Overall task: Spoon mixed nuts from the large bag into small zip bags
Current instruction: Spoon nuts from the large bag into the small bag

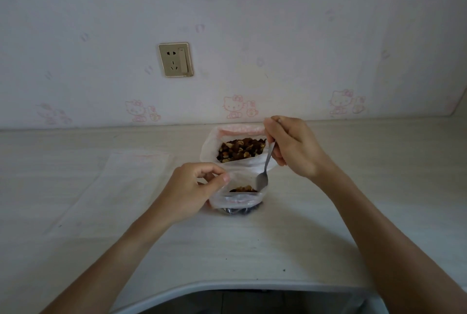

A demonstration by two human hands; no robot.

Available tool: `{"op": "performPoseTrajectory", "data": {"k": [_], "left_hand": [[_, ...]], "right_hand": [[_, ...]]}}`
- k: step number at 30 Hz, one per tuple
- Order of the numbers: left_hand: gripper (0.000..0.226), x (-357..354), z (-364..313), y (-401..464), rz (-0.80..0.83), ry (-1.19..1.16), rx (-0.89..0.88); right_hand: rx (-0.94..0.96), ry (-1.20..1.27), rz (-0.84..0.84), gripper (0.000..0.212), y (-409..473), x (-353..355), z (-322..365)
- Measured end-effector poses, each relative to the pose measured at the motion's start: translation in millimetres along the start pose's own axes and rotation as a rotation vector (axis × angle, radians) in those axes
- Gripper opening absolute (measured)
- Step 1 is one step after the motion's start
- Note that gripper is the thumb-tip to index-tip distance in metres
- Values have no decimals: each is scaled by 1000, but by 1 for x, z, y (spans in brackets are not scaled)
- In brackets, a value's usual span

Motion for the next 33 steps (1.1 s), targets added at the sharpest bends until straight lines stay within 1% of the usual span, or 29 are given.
{"op": "performPoseTrajectory", "data": {"k": [3, 7, 12, 14, 16, 20, 21, 23, 24, 25, 26, 27, 29, 30, 33], "left_hand": [[10, 3, 1, 1, 1, -19, 24], [11, 5, 6, 2, -26, -6, 90], [14, 10, 7, 1, -77, 120, 79], [22, 14, 8, 2, -84, 109, 71], [27, 21, 13, 7, -111, 85, 91], [33, 39, 30, 29, -294, 158, 183], [37, 41, 33, 35, -315, 163, 216], [56, 38, 36, 47, -271, 214, 278], [63, 32, 37, 52, -215, 260, 305], [66, 26, 37, 57, -156, 301, 329], [63, 19, 37, 60, -108, 316, 345], [56, 12, 38, 62, -80, 308, 353], [33, 5, 38, 62, -72, 254, 340], [27, 4, 38, 61, -72, 208, 339], [34, 4, 39, 56, -76, 26, 376]], "right_hand": [[111, -55, 16, 47, -4, -5, 11], [175, -62, -4, 46, -7, -6, 19], [171, 102, -90, 43, -5, 3, 19], [118, 144, -152, 43, -1, 8, 12], [24, 212, -204, 41, 2, 11, -1], [-206, 326, -277, 38, 2, 13, -29], [-255, 342, -287, 37, 2, 13, -35], [-336, 370, -302, 36, 1, 12, -44], [-367, 381, -301, 35, 0, 11, -48], [-395, 388, -290, 34, 0, 10, -51], [-420, 391, -270, 32, -1, 8, -54], [-442, 394, -240, 31, -1, 5, -57], [-463, 405, -173, 29, -2, -1, -61], [-462, 412, -151, 29, -1, -2, -62], [-440, 439, -127, 31, 0, -5, -63]]}}
Point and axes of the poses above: each hand's wrist, its own y-axis towards the middle knuckle, its own x-axis out of the back of the hand, z = x × y, the point moved 7 cm from there along y, towards the middle knuckle, and after that the axes turned 5 degrees about y, right-handed, at the moved point
